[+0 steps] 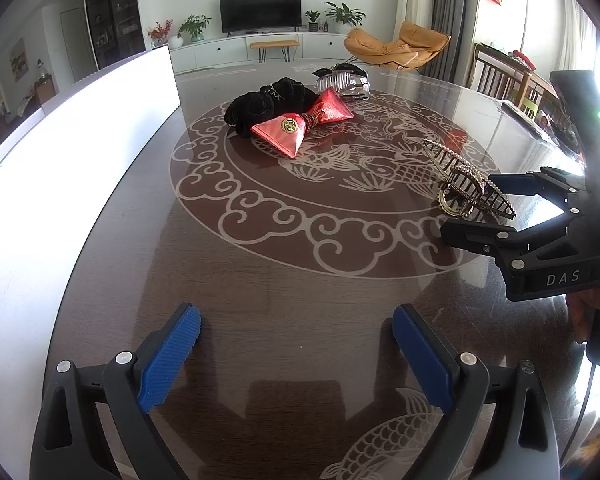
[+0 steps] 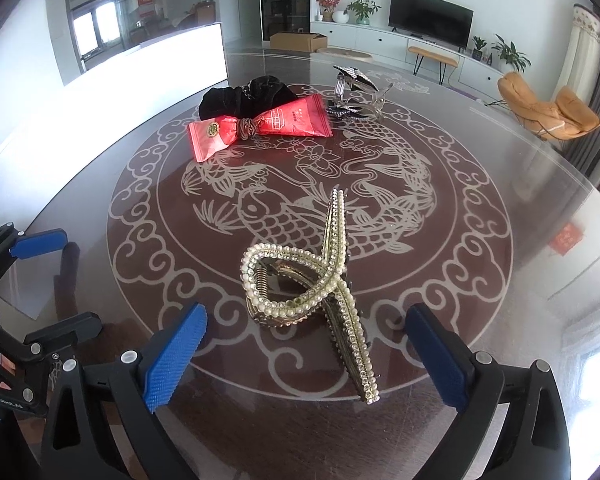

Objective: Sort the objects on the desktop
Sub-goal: 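Hold the pearl claw clip raised in the right tool, then grasp the red snack packet with the left tool while the right tool holds the clip, then carry the packet with the left tool while the right tool carries the clip into the bin, releasing both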

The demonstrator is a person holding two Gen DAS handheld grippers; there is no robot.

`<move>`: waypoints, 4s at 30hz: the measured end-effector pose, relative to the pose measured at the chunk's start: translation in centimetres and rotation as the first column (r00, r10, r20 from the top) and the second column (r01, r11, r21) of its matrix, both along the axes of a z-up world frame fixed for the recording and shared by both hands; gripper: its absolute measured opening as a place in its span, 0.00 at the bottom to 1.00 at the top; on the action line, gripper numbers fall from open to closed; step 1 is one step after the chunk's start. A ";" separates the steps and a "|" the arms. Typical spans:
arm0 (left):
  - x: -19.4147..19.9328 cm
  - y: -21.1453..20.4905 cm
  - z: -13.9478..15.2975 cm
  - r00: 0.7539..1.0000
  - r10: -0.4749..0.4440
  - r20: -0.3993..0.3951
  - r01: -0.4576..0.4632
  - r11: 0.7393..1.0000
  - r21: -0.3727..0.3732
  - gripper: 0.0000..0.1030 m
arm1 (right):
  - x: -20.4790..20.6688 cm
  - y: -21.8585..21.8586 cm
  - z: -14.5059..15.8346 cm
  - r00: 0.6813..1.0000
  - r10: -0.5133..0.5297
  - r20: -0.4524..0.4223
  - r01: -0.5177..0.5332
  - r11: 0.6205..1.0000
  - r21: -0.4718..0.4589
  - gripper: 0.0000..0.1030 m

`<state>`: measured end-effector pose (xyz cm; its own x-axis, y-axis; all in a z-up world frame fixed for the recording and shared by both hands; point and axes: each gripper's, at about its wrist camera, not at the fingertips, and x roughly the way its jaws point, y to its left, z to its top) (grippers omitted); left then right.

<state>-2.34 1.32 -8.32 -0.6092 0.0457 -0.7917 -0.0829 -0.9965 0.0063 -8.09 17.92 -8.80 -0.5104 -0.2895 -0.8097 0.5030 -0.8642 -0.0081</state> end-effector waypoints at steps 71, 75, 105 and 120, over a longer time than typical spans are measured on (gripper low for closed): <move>-2.1 -3.2 1.5 0.995 -0.099 0.022 0.097 0.991 0.091 0.19 | -2.9 0.5 1.2 0.995 0.023 0.092 -0.015 0.997 -0.078 0.44; 0.7 -4.7 3.7 0.996 -0.069 -0.061 0.079 0.982 0.171 0.19 | -1.0 0.4 2.5 0.998 0.034 0.056 -0.030 0.998 -0.062 0.44; 5.4 -35.9 8.5 0.869 0.481 0.115 -0.493 0.827 0.270 0.22 | 1.0 -39.2 11.3 0.889 0.458 -0.017 -0.455 0.877 -0.153 0.46; 9.3 -23.9 13.4 0.892 0.374 -0.254 -0.332 0.923 0.194 0.93 | 0.5 -19.6 10.0 0.969 0.172 -0.175 -0.206 0.958 -0.201 0.92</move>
<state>6.94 -22.61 5.10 -0.8017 -0.1153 -0.5866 0.2583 -0.9517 -0.1660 -7.55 -1.70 1.23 -0.5431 -0.5520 -0.6328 0.6649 -0.7429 0.0774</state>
